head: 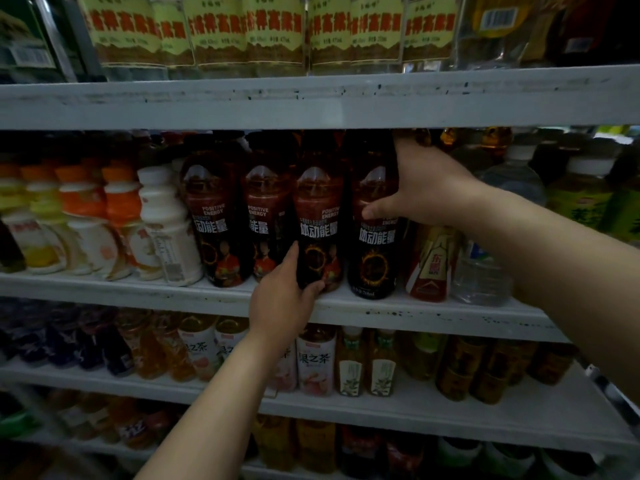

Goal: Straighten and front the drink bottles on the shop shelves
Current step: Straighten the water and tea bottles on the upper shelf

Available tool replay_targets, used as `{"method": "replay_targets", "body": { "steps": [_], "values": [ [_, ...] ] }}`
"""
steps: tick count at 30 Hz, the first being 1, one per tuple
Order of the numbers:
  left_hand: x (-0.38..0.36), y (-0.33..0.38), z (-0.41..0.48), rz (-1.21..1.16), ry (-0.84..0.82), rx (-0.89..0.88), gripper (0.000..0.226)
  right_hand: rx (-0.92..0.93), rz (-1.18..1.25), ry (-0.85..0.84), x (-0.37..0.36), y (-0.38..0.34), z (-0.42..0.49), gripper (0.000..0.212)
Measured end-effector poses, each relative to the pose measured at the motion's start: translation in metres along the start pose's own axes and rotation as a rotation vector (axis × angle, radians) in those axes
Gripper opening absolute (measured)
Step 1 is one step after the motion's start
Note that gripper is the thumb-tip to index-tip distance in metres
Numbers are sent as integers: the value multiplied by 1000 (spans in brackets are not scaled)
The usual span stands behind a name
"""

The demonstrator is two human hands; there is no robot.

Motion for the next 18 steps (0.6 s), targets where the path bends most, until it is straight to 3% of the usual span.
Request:
{"method": "replay_targets", "body": {
  "steps": [5,10,14,16,18],
  "values": [
    [4,17,1,-62,-12,123,78,-15,31,-113,4,-5,0,95],
    [4,21,7,26,91,233,69,-30,10,-51,6,-4,1,87],
    [4,25,1,84,163,226,69,-92,-68,94,2,0,-3,84],
    [5,37,-7,108,261,159,60,-99,-92,90,0,0,-4,82],
    [3,53,-15,65,294,59,47,-92,-38,53,0,-3,-3,65]
  ]
}}
Point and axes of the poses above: each hand's wrist, its own z-axis towards the middle knuckle, its own x-axis out of the back of the hand, y = z × x, the point moved 2 cm from there along z, towards the middle knuckle, and after that the axes turned 15 degrees about z, right-handed, at the moved point
